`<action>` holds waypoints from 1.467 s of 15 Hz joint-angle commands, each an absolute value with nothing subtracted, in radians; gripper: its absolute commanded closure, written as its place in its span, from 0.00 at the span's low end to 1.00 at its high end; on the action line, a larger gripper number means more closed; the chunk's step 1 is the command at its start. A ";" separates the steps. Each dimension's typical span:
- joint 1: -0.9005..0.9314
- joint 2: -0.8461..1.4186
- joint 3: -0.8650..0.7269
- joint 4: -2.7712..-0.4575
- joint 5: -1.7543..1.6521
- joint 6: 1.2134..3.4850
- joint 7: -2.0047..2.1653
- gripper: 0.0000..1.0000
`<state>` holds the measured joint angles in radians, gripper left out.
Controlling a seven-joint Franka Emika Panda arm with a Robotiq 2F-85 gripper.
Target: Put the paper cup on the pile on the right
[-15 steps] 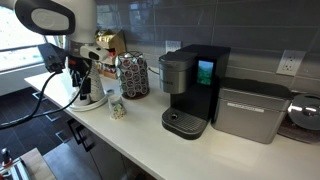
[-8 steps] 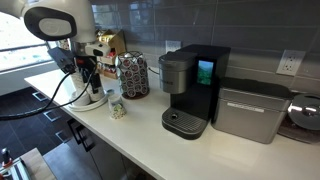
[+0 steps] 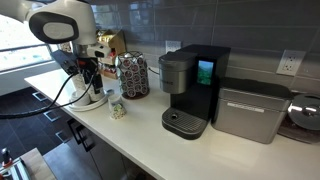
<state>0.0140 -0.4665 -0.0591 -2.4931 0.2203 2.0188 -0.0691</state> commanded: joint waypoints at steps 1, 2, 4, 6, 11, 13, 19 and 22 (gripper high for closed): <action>0.009 -0.473 -0.049 -2.503 0.212 2.042 -0.069 0.00; 0.010 -0.480 -0.044 -2.518 0.209 2.080 -0.071 0.00; 0.011 -0.485 -0.034 -2.536 0.205 2.159 -0.066 0.00; 0.011 -0.484 -0.024 -2.551 0.192 2.229 -0.065 0.00; -0.015 -0.473 0.020 -2.590 0.064 2.362 -0.016 0.00; 0.009 -0.465 -0.008 -2.561 0.101 2.320 -0.036 0.00; 0.010 -0.466 -0.009 -2.557 0.101 2.320 -0.036 0.00; 0.010 -0.466 -0.009 -2.557 0.101 2.320 -0.036 0.00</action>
